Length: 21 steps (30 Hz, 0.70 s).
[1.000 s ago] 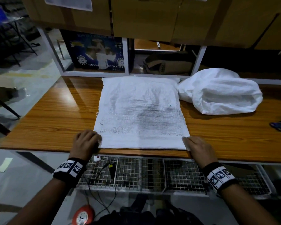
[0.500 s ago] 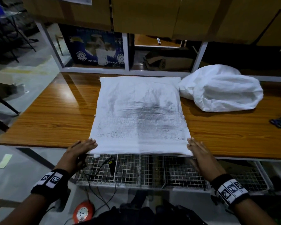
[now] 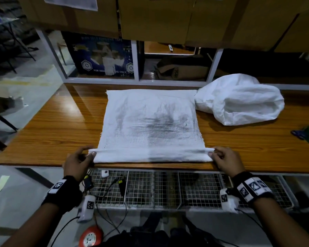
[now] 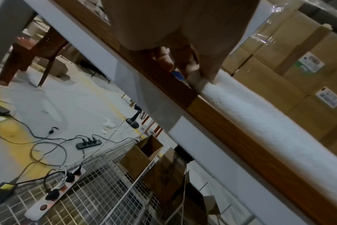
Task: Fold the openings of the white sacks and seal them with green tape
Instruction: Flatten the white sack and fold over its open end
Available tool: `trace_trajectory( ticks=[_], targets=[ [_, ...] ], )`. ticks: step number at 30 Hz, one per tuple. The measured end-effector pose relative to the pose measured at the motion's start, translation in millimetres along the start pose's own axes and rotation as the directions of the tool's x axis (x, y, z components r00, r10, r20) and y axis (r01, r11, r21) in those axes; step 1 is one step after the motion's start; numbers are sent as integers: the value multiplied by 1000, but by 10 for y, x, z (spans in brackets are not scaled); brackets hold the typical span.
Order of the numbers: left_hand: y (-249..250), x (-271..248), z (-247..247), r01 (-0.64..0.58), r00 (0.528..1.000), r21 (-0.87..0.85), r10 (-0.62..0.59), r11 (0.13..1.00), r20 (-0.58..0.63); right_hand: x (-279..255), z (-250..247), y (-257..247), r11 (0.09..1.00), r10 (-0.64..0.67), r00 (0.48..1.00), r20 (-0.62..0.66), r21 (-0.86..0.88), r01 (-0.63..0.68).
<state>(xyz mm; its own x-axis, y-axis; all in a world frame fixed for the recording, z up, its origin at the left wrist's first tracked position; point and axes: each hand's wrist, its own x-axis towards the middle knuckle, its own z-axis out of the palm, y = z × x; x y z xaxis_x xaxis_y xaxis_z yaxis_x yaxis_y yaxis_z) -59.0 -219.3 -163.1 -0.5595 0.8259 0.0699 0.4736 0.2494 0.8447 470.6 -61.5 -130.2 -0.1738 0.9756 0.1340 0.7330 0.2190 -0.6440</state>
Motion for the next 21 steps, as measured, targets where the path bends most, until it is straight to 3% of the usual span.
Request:
trace_trajectory(
  ticks=[3, 8, 11, 13, 15, 16, 18, 21],
  targets=[
    [41, 72, 57, 14, 999, 101, -10, 995, -34, 95, 17, -73, 995, 95, 990, 102, 19, -98],
    [324, 65, 208, 7, 991, 421, 50, 907, -124, 70, 56, -197, 997, 82, 996, 29, -10, -82],
    [337, 14, 214, -149, 947, 575, 283, 804, -151, -26, 130, -228, 991, 4, 998, -55, -131, -11],
    [246, 12, 192, -358, 872, 625, 487, 694, -42, -82, 173, -219, 958, -100, 987, -126, -279, 62],
    [183, 35, 159, -534, 806, 572, 579, 623, 122, -99, 179, -187, 895, -256, 956, -140, -409, 179],
    [177, 35, 137, -579, 793, 517, 582, 631, 178, -93, 182, -159, 869, -325, 940, -105, -426, 253],
    [173, 13, 60, -579, 812, 435, 539, 689, 226, -95, 205, -84, 837, -404, 914, 28, -393, 382],
    [104, -76, -94, -581, 813, 398, 485, 710, 323, -174, 230, 54, 864, -348, 924, 157, -328, 381]
  ],
)
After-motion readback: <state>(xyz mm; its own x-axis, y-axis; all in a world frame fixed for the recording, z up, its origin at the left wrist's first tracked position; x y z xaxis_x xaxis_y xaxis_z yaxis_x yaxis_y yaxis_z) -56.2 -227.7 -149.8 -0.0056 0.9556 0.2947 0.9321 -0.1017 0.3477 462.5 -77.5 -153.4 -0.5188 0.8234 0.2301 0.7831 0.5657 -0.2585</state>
